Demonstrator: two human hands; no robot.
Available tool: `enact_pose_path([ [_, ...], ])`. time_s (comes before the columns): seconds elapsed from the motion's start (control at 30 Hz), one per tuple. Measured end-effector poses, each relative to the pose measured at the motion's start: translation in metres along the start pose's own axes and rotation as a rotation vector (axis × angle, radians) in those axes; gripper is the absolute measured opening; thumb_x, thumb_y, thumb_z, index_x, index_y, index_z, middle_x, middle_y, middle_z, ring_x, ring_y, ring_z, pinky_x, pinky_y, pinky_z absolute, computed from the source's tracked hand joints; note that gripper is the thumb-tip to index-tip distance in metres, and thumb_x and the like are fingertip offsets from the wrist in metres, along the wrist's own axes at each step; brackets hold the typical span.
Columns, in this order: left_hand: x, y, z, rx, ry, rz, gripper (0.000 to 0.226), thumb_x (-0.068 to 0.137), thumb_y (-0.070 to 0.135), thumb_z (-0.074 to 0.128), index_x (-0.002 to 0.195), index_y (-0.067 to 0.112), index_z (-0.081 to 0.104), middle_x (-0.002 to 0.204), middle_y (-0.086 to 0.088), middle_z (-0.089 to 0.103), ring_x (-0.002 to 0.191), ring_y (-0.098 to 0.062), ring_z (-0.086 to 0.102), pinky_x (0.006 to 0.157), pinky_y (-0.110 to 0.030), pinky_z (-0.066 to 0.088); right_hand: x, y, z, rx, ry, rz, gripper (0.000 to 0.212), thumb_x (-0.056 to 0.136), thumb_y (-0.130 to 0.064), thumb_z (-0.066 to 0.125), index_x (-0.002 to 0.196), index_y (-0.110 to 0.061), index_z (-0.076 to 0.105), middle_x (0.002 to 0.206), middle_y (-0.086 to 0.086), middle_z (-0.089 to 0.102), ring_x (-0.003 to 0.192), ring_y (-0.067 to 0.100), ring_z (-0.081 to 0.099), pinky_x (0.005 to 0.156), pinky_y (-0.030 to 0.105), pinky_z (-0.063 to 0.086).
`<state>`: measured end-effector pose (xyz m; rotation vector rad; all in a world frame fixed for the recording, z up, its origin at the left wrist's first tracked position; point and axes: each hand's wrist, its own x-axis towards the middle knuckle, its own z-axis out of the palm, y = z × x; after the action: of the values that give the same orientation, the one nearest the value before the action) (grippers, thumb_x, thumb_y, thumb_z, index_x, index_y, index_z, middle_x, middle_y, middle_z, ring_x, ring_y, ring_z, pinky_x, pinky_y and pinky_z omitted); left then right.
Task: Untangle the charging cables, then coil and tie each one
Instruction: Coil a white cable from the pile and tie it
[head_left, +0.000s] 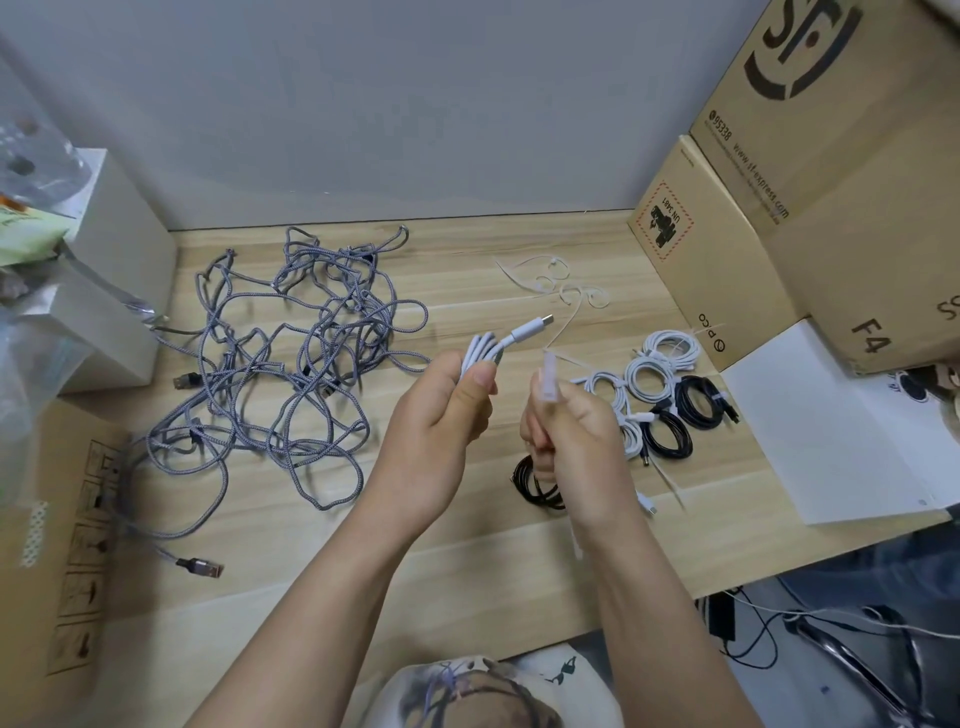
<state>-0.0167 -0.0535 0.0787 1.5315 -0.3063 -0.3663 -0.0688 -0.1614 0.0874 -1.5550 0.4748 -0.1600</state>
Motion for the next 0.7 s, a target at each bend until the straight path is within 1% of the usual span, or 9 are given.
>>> enact_pose_path([
  [0.07,-0.001,0.001,0.000,0.006,0.013,0.030,0.026,0.089,0.038,0.044,0.073,0.017,0.047,0.058,0.011,0.041,0.057,-0.008,0.036,0.053,-0.019,0.032,0.001,0.001,0.000,-0.047,0.048,0.022,0.047,0.084,-0.040,0.049,0.046,-0.019,0.030,0.050,0.001,0.028,0.046,0.010,0.024,0.045,0.018,0.022],
  [0.13,-0.002,0.001,0.000,0.054,0.015,0.080,0.033,0.087,0.046,0.045,0.075,0.016,0.046,0.060,0.013,0.042,0.058,-0.007,0.036,0.055,-0.021,0.032,0.003,0.005,0.000,-0.071,0.097,0.095,0.049,0.084,-0.028,0.052,0.044,-0.018,0.027,0.044,-0.001,0.025,0.045,0.012,0.024,0.047,0.022,0.022],
  [0.2,-0.003,0.002,-0.001,0.190,0.008,0.155,0.035,0.087,0.050,0.042,0.077,0.017,0.045,0.062,0.015,0.043,0.058,-0.003,0.035,0.055,-0.020,0.031,0.005,0.005,0.001,-0.112,0.115,0.194,0.053,0.086,-0.018,0.050,0.038,-0.020,0.027,0.039,-0.005,0.025,0.041,0.012,0.024,0.048,0.026,0.022],
  [0.27,-0.004,0.002,-0.001,0.375,0.001,0.244,0.024,0.092,0.042,0.043,0.073,0.028,0.038,0.063,0.017,0.046,0.057,-0.002,0.037,0.053,-0.012,0.029,0.006,0.006,0.004,-0.172,0.099,0.262,0.058,0.086,-0.019,0.048,0.031,-0.018,0.029,0.035,-0.008,0.028,0.038,0.011,0.026,0.049,0.027,0.023],
  [0.33,-0.004,0.000,0.000,0.498,0.001,0.301,0.027,0.093,0.037,0.042,0.071,0.033,0.028,0.058,0.012,0.042,0.056,-0.001,0.037,0.052,-0.012,0.029,0.005,0.004,0.007,-0.227,0.067,0.292,0.060,0.087,-0.024,0.048,0.030,-0.016,0.032,0.034,-0.008,0.030,0.037,0.011,0.028,0.049,0.027,0.023],
  [0.4,-0.004,-0.004,0.000,0.568,0.004,0.326,0.028,0.093,0.044,0.038,0.071,0.034,0.023,0.056,0.011,0.031,0.057,-0.004,0.035,0.051,-0.014,0.027,0.002,0.000,0.009,-0.242,0.031,0.277,0.059,0.085,-0.028,0.050,0.031,-0.017,0.030,0.035,-0.007,0.030,0.038,0.010,0.027,0.048,0.026,0.023],
  [0.5,-0.001,-0.007,-0.002,0.580,0.020,0.329,0.026,0.091,0.046,0.033,0.071,0.034,0.022,0.058,0.013,0.030,0.058,-0.004,0.035,0.052,-0.015,0.027,-0.004,-0.008,0.008,-0.201,-0.045,0.210,0.044,0.072,-0.036,0.048,0.037,-0.021,0.025,0.039,-0.005,0.026,0.040,0.010,0.023,0.044,0.022,0.021],
  [0.6,0.000,-0.006,-0.004,0.540,0.039,0.328,0.029,0.094,0.041,0.040,0.070,0.034,0.025,0.061,0.016,0.041,0.059,0.002,0.038,0.054,-0.011,0.030,-0.006,-0.012,0.005,-0.130,-0.117,0.125,0.041,0.074,-0.035,0.046,0.041,-0.023,0.025,0.041,-0.004,0.026,0.042,0.010,0.022,0.042,0.019,0.021],
  [0.7,-0.001,-0.004,-0.004,0.420,-0.002,0.252,0.023,0.093,0.034,0.042,0.070,0.030,0.036,0.068,0.021,0.047,0.059,0.001,0.039,0.056,-0.011,0.032,-0.006,-0.013,0.002,-0.062,-0.157,0.075,0.043,0.077,-0.032,0.046,0.040,-0.023,0.027,0.040,-0.005,0.026,0.041,0.008,0.021,0.042,0.018,0.021],
])
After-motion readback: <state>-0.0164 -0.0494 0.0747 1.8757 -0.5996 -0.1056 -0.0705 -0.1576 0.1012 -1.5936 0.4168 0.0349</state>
